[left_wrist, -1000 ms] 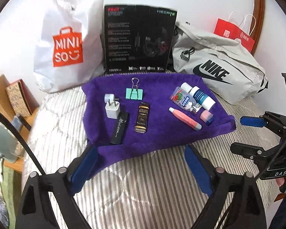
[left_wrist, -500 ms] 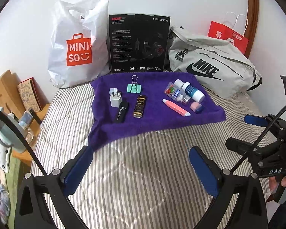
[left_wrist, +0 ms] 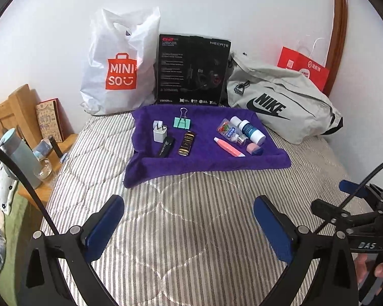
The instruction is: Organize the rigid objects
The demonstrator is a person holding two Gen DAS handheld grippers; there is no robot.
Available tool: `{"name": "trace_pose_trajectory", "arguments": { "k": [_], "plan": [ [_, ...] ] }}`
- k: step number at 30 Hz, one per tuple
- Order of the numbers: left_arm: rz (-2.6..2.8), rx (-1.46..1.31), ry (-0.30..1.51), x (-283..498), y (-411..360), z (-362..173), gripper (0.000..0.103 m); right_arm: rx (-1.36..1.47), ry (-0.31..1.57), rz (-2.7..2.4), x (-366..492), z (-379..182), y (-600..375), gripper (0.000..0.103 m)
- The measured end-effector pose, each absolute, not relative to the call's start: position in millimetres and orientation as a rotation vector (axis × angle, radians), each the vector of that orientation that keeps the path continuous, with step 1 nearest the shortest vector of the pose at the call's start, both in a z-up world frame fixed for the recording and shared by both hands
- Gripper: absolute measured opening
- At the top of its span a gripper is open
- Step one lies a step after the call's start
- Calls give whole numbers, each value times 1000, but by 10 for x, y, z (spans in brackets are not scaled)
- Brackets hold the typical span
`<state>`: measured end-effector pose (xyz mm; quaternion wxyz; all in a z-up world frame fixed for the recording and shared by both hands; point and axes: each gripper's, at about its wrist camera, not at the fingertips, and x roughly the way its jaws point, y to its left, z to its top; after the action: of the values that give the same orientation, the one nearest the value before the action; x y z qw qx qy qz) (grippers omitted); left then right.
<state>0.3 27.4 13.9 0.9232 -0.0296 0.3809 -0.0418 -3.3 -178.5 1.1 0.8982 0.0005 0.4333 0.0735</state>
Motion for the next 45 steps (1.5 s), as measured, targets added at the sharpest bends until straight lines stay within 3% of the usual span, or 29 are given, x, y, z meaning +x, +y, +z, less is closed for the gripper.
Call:
{"name": "trace_pose_trajectory", "arguments": {
  "k": [45],
  "plan": [
    [-102, -52, 792, 29, 183, -25, 102, -33, 885, 72, -96, 44, -1870, 103]
  ]
}}
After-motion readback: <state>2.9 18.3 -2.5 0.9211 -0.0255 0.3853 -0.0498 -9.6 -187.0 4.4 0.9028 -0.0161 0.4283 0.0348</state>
